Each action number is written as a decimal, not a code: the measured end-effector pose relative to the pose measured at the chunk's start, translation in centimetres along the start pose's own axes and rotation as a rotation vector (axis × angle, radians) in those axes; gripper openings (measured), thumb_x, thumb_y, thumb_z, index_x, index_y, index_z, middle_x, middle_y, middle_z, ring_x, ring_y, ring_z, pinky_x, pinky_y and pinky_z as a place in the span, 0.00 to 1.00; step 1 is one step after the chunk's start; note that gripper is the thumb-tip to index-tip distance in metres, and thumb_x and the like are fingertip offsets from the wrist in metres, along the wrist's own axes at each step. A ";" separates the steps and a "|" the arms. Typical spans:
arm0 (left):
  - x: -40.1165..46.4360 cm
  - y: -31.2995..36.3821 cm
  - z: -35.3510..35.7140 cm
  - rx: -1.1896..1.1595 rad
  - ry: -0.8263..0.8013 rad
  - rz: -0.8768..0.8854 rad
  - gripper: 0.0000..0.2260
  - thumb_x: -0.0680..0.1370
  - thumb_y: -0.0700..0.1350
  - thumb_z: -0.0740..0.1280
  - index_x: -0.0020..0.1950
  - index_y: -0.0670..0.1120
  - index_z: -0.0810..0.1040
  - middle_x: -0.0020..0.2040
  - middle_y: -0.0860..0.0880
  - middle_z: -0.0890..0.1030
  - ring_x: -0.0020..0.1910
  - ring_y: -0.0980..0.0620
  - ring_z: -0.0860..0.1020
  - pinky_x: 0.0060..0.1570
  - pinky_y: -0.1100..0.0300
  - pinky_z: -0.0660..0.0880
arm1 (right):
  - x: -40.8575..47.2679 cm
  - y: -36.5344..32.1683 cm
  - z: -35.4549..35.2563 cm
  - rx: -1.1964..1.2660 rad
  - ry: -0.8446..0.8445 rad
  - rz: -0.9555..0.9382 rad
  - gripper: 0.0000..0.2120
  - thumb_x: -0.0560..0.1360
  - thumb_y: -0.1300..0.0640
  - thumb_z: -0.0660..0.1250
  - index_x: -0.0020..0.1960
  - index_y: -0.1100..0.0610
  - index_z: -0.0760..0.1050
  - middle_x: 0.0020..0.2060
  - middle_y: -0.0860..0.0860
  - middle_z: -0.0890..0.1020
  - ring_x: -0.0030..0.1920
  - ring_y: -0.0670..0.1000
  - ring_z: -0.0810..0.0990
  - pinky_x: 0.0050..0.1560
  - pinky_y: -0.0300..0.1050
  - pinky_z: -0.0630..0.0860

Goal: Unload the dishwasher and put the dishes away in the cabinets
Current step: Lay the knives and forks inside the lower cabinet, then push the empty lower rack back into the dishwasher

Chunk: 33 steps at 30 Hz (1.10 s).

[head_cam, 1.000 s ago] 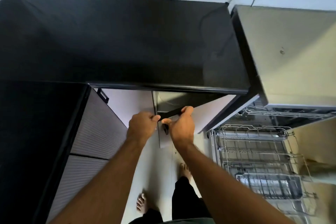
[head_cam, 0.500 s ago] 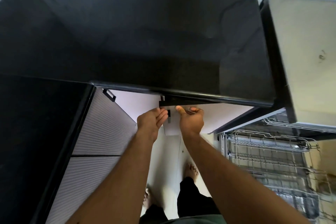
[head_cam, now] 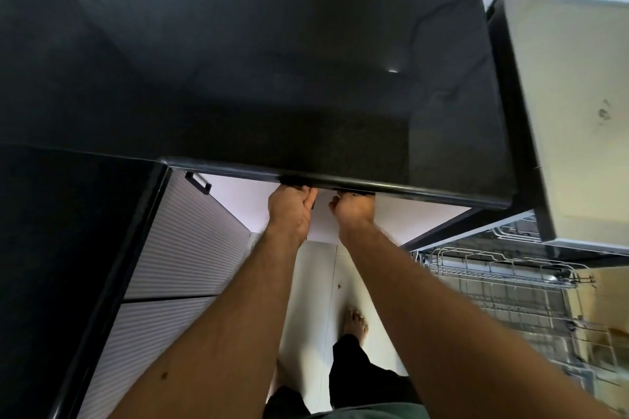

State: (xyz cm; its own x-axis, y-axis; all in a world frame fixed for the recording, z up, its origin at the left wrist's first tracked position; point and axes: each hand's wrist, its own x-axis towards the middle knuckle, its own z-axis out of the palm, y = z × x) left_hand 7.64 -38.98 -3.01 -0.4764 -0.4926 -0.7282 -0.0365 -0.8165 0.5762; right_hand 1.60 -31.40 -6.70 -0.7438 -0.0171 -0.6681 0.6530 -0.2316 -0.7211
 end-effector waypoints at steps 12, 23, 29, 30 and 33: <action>-0.4 -0.1 -1.4 -0.020 -0.159 -0.039 0.18 0.82 0.31 0.58 0.70 0.41 0.72 0.61 0.44 0.80 0.66 0.45 0.76 0.62 0.53 0.74 | -1.1 -0.3 -3.0 -0.574 -0.176 0.119 0.12 0.82 0.58 0.60 0.65 0.58 0.72 0.59 0.58 0.76 0.56 0.58 0.78 0.43 0.45 0.81; -5.6 -0.2 -7.1 0.314 -0.346 -0.037 0.24 0.82 0.29 0.51 0.78 0.40 0.60 0.76 0.42 0.65 0.75 0.44 0.65 0.71 0.50 0.64 | -6.7 0.7 -8.7 -0.618 -0.085 0.026 0.09 0.81 0.61 0.63 0.59 0.58 0.78 0.55 0.56 0.80 0.55 0.56 0.79 0.55 0.51 0.81; -8.9 -1.7 -9.4 0.412 -0.398 -0.031 0.25 0.81 0.28 0.51 0.78 0.41 0.61 0.76 0.43 0.66 0.74 0.46 0.66 0.72 0.51 0.64 | -11.5 1.4 -11.1 -0.597 -0.069 -0.045 0.09 0.79 0.61 0.67 0.59 0.58 0.78 0.47 0.54 0.79 0.47 0.54 0.79 0.48 0.47 0.81; -9.5 -2.1 -9.7 0.426 -0.407 -0.034 0.25 0.80 0.28 0.51 0.78 0.41 0.61 0.76 0.43 0.66 0.74 0.45 0.66 0.72 0.51 0.64 | -12.2 1.5 -11.6 -0.589 -0.066 -0.053 0.09 0.79 0.61 0.67 0.58 0.59 0.78 0.46 0.54 0.79 0.46 0.54 0.78 0.48 0.48 0.81; -11.7 -3.9 -10.8 0.447 -0.427 -0.051 0.25 0.81 0.28 0.50 0.78 0.39 0.60 0.76 0.42 0.66 0.75 0.44 0.65 0.73 0.51 0.63 | -13.8 2.1 -14.2 -0.579 -0.055 -0.058 0.09 0.78 0.62 0.67 0.57 0.60 0.78 0.46 0.53 0.79 0.47 0.52 0.78 0.56 0.52 0.80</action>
State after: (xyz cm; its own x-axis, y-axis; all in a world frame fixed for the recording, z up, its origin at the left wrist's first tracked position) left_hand 22.88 -33.23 -0.74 -0.7707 -0.2166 -0.5992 -0.3888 -0.5852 0.7116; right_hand 15.26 -17.88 -1.55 -0.7766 -0.0746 -0.6255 0.5713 0.3350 -0.7493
